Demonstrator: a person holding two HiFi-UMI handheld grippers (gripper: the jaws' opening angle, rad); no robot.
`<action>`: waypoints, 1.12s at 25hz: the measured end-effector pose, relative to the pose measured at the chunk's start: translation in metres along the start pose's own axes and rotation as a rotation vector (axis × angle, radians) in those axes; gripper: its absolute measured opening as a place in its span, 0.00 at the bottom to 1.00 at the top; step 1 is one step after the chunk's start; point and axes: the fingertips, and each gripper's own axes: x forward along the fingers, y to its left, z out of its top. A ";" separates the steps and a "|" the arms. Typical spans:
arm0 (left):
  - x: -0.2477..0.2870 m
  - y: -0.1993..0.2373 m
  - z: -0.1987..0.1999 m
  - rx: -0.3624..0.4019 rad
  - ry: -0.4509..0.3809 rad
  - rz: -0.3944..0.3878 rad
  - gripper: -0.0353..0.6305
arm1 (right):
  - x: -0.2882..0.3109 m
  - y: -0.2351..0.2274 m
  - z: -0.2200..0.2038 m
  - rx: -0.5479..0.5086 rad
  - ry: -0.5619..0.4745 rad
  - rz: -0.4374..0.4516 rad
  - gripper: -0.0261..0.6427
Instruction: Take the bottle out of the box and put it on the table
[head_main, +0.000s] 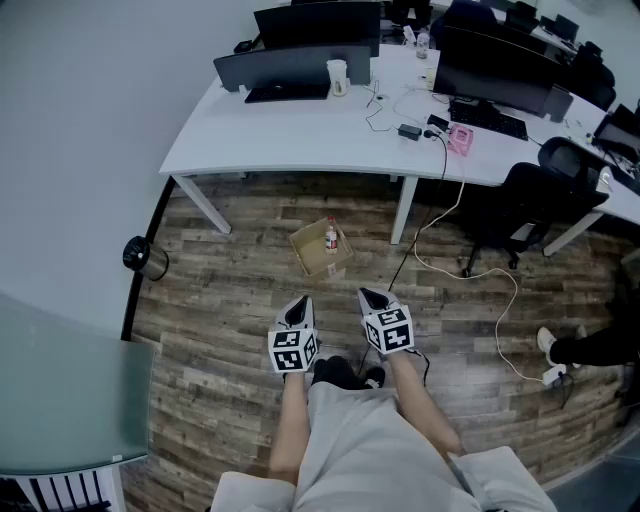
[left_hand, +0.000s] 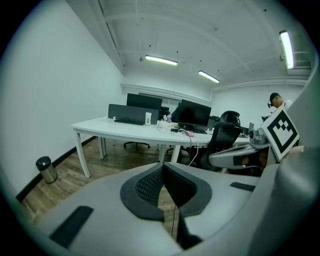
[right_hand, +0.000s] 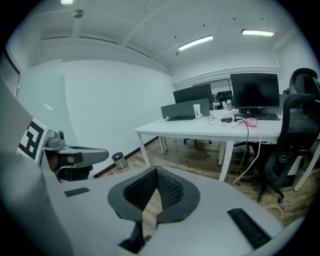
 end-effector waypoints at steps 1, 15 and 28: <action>0.001 -0.002 0.000 0.005 0.001 -0.005 0.08 | 0.000 -0.001 -0.001 0.000 0.000 0.001 0.10; 0.051 0.004 0.010 -0.010 0.024 -0.037 0.08 | 0.032 -0.030 0.009 0.039 0.019 0.017 0.10; 0.169 0.018 0.075 -0.012 0.037 -0.102 0.08 | 0.094 -0.100 0.070 0.039 0.049 0.004 0.10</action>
